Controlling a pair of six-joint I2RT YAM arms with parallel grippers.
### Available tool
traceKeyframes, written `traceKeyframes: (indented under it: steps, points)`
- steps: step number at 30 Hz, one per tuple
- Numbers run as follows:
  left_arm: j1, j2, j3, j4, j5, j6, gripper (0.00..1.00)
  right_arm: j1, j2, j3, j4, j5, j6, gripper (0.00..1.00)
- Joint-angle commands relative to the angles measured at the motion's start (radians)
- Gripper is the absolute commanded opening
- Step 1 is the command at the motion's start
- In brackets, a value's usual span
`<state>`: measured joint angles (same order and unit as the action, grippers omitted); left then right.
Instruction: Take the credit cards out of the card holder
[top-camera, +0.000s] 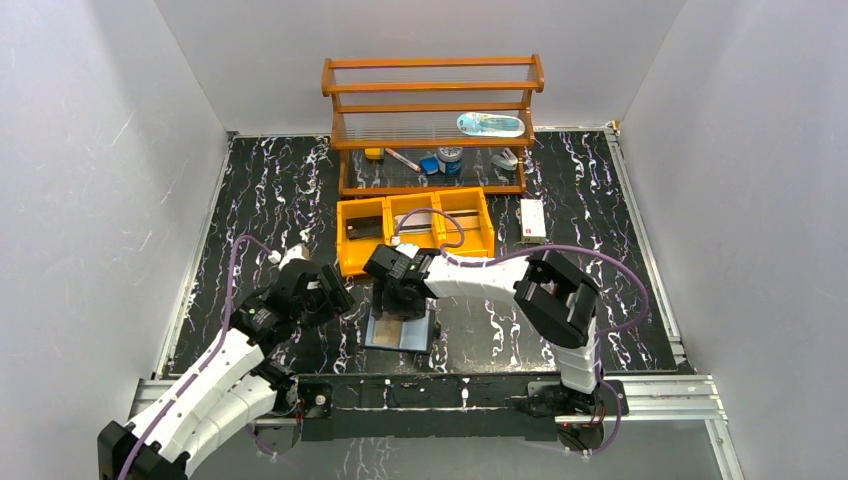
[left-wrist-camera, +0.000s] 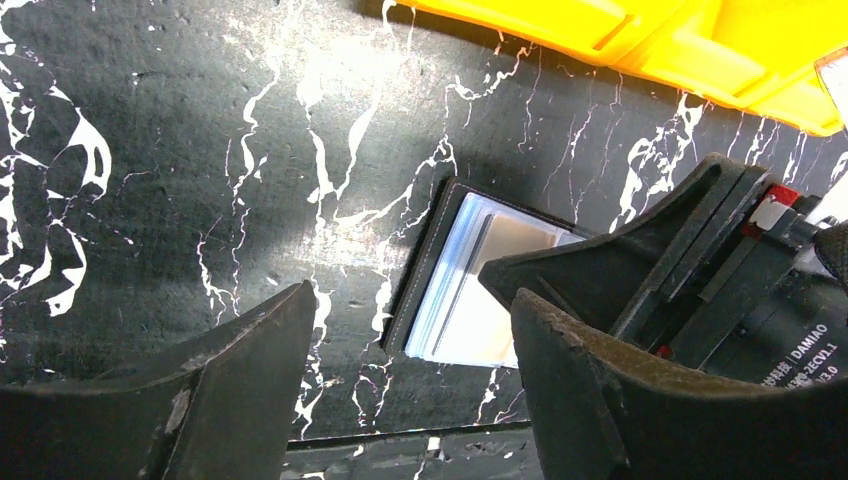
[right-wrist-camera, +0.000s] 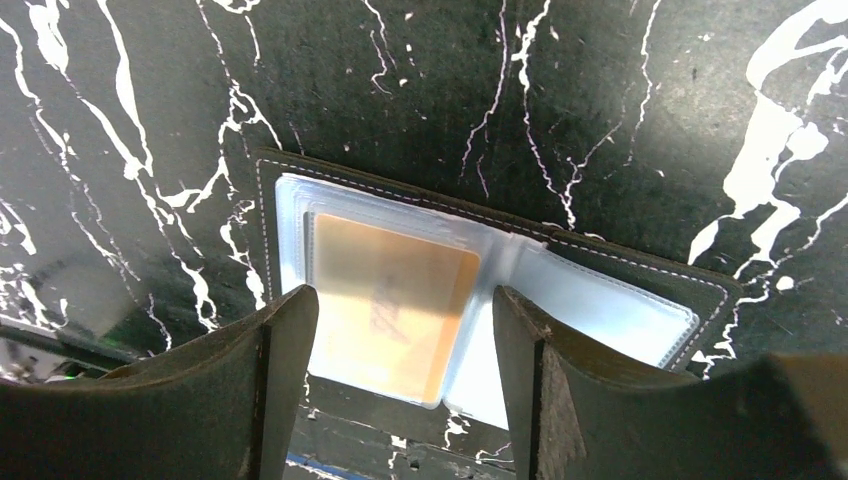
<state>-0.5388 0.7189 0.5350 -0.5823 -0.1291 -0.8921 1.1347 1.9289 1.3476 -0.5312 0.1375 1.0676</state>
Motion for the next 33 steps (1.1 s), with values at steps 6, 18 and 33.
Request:
traceKeyframes:
  steps: [6, 18, 33]
  points:
    - [-0.001, -0.026, -0.010, -0.037, -0.043, -0.033, 0.71, 0.026, 0.062, 0.117, -0.132, 0.080, 0.006, 0.73]
    - [-0.002, -0.113, -0.009, -0.120, -0.161, -0.131, 0.72, 0.044, 0.102, 0.184, -0.177, 0.107, 0.004, 0.73]
    - [-0.003, -0.155, 0.008, -0.156, -0.211, -0.153, 0.75, 0.051, 0.100, 0.208, -0.151, 0.097, -0.009, 0.77]
